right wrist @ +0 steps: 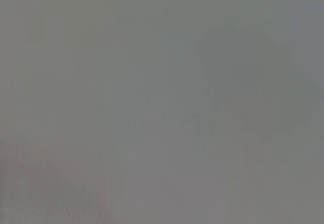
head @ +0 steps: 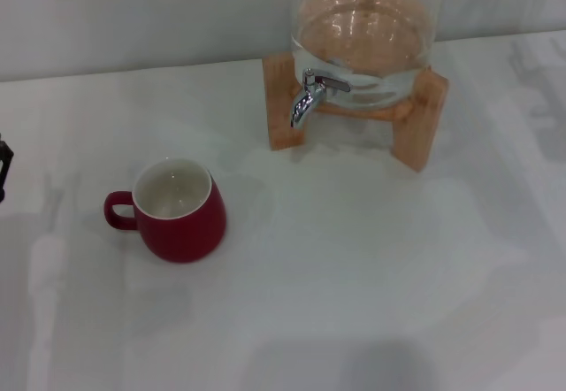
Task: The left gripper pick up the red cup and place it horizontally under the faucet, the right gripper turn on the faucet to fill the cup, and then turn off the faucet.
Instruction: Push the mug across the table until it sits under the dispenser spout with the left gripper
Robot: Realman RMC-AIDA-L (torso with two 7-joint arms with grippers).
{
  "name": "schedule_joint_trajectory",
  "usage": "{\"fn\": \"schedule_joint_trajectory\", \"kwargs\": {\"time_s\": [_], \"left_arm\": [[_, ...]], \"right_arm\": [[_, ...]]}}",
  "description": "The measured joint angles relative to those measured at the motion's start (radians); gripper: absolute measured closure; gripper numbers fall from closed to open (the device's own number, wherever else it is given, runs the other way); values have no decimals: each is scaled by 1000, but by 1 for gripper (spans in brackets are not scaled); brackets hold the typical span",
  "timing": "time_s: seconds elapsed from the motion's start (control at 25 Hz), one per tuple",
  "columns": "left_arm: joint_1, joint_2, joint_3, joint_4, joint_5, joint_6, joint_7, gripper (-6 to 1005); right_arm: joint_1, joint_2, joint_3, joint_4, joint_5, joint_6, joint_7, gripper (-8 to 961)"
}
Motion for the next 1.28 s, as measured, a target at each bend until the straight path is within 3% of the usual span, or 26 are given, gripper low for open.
{"fn": "schedule_joint_trajectory", "kwargs": {"time_s": [0.44,1.28], "left_arm": [[82,-1,121,58,-2,0,51,117],[115,2,288,84,-66,35,54,119]], "right_arm": [[7,-2,4,-13,0,-2,-1,277],[13,-4,6,-13,3,-1,-29,277]]}}
